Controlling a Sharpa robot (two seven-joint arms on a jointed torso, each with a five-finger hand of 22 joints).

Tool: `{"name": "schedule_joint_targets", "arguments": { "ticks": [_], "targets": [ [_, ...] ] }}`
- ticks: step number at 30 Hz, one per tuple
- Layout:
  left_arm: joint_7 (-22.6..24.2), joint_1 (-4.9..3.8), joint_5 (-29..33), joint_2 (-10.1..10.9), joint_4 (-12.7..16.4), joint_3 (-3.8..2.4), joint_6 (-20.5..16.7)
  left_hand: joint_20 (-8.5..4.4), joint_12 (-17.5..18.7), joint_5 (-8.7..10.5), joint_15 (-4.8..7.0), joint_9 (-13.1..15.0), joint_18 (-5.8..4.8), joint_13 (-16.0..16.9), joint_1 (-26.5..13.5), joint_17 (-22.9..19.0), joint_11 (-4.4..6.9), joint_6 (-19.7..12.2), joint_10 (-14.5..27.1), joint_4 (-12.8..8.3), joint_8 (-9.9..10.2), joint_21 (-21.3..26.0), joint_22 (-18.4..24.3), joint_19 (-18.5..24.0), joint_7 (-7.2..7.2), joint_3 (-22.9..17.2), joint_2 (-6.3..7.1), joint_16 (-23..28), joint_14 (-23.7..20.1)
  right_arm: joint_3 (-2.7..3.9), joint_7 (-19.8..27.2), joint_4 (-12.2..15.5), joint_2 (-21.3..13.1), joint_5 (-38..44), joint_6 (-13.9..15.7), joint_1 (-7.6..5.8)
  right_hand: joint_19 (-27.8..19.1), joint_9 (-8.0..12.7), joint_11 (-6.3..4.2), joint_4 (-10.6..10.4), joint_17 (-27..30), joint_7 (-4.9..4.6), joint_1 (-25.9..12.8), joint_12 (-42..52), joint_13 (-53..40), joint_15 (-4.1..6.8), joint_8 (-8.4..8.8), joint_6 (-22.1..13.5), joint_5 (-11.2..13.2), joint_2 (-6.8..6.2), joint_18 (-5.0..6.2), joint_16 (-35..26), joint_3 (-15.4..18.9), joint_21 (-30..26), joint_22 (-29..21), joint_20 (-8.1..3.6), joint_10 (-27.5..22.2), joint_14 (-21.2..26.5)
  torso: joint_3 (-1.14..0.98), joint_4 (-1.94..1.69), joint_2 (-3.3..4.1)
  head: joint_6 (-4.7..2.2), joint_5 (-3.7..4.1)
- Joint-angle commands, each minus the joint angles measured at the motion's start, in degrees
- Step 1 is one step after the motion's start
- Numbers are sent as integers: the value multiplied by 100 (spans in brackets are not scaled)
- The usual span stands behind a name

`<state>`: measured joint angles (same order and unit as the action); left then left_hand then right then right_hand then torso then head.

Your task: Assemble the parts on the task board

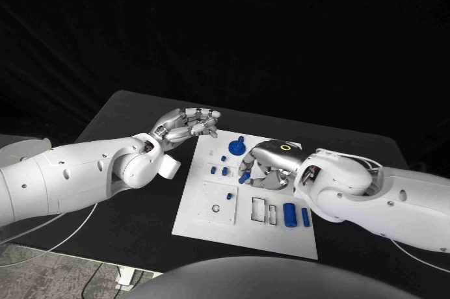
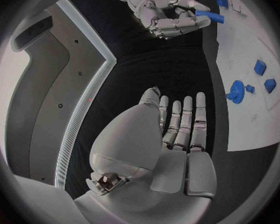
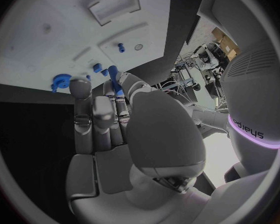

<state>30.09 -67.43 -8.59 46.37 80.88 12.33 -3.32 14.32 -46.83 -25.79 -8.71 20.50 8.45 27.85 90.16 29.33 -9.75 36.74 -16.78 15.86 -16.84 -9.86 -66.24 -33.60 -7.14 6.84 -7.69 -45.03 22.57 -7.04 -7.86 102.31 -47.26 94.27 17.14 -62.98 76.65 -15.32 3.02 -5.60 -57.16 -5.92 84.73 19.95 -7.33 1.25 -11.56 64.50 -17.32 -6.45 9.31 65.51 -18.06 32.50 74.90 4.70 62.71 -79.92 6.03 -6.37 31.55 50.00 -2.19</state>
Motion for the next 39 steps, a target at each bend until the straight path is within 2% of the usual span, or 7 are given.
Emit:
{"name": "schedule_joint_targets", "arguments": {
  "ticks": [1, 9, 16, 25, 34, 39],
  "targets": [
    [40, 14, 0, -28, -5, -5, 140, 43, -14, -35, -10, -9, 81, -9, 45, -8, -32, -14, 13, -30, -24, 19, -10, -3, -39, -9, -9, 35, -12, -1, 36, -80, 229, 62, -174, 98, -55, -312, 1, 47, 1, -20, 27, -42, -3, 2, -43, 1, -44, 22, -61, -33, -4, -30, 363, -6, 59, 38, -2, -12, 3, 0, -2],
    [31, 20, 2, -46, -19, -6, 153, 43, -13, -35, -10, -10, 81, -10, 46, -8, -32, -16, 14, -30, -24, 20, -10, -3, -40, -10, -11, 35, -13, 1, 67, -505, 1003, 285, -328, 359, -58, -315, 6, 48, -15, -23, 12, -73, 11, -3, -27, -12, -10, 20, -65, -21, -7, -21, 365, -5, 78, 31, 0, -8, 6, 0, -7],
    [32, 21, 14, -63, -22, -7, 154, 45, -12, -35, -12, -13, 82, -17, 50, -11, -34, -23, 18, -29, -23, 24, -11, -1, -40, -15, -22, 37, -18, 2, 74, -795, 1417, 476, -445, 555, -34, -316, 4, 68, -85, -25, 25, -96, 20, 0, -11, -25, 4, 16, -77, 36, -19, 73, 385, -6, 91, 0, 3, -9, 11, 0, -36],
    [32, 20, 23, -61, -22, -8, 147, 45, -12, -35, -12, -13, 82, -17, 50, -11, -34, -23, 18, -29, -23, 24, -11, -1, -40, -15, -22, 37, -18, 2, 19, -900, 1466, 663, -567, 633, -24, -317, 3, 98, -103, -30, 47, -119, 29, 2, 3, -29, 13, 2, -81, 53, -31, 110, 393, -8, 108, -12, 6, 3, 4, 0, -62],
    [31, 21, 25, -73, -32, -8, 156, 46, -11, -35, -14, -17, 82, -25, 53, -13, -36, -29, 21, -26, -24, 28, -12, 1, -41, -22, -36, 38, -23, 2, -40, -856, 1406, 871, -592, 649, -26, -318, 3, 117, -86, -33, 60, -132, 34, 3, 11, -29, 6, -8, -80, 41, -40, 107, 392, -10, 121, -8, -2, 4, 3, 0, -54],
    [26, 21, 25, -75, -35, -8, 157, 47, -10, -35, -15, -18, 82, -29, 55, -14, -37, -32, 23, -25, -25, 30, -13, 2, -41, -24, -41, 39, -26, 2, -45, -820, 1363, 925, -602, 653, -33, -317, 3, 125, -70, -35, 64, -138, 36, 2, 16, -31, 1, -12, -77, 29, -44, 87, 388, -10, 127, -2, 4, -3, 1, 0, -48]
  ]
}}
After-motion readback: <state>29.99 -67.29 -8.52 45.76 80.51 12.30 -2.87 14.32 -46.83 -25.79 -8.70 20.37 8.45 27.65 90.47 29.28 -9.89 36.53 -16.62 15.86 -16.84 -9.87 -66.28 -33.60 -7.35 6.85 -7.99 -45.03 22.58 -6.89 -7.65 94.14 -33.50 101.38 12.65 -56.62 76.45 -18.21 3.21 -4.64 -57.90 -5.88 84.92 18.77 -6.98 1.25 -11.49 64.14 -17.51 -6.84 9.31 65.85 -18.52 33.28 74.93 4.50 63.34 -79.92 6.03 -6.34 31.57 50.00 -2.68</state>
